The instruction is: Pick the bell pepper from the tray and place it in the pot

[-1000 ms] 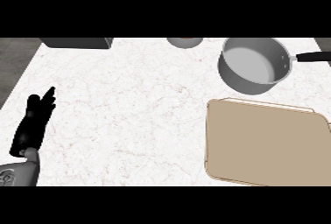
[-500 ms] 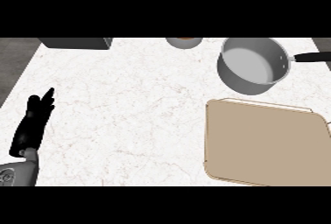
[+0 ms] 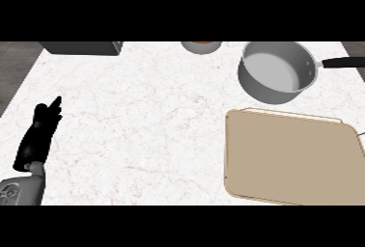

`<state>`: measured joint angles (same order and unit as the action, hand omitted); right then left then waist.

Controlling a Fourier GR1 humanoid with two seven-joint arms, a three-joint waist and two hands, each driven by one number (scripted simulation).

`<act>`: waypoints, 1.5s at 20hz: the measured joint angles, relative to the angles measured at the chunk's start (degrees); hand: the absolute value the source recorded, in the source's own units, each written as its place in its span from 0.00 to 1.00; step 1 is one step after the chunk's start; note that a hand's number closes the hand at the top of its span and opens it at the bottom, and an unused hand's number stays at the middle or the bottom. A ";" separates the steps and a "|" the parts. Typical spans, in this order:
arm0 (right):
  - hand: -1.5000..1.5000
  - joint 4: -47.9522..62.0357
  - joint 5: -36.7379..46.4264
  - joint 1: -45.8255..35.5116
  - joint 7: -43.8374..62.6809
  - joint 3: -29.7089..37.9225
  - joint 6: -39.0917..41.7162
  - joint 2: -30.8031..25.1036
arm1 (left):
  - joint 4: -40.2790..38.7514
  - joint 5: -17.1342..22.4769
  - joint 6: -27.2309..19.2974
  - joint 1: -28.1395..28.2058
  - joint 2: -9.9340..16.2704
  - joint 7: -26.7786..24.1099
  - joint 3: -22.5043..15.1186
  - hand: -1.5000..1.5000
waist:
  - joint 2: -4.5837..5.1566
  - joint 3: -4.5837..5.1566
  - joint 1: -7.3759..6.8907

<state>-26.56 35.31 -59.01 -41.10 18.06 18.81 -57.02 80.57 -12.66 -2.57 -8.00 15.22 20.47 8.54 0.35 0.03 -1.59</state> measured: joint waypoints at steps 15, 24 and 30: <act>0.00 7.19 5.80 -4.37 9.37 -6.76 1.19 14.08 | 1.91 0.15 0.52 0.67 -0.10 0.98 0.46 0.50 | 0.24 -0.06 -0.26; 0.00 13.50 -2.13 -4.89 10.18 1.41 2.41 18.26 | 2.12 1.00 1.37 -0.54 0.52 1.80 1.34 0.50 | 0.38 -0.13 -0.45; 0.00 16.29 -10.03 -5.68 12.22 9.93 1.73 15.50 | 2.27 0.40 0.87 -0.17 -0.36 1.68 0.65 0.50 | 0.66 -0.17 -0.79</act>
<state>-10.28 25.28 -64.69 -28.88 28.00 20.54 -41.52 82.84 -12.26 -1.70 -8.16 14.87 22.15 9.19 1.01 -0.14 -2.38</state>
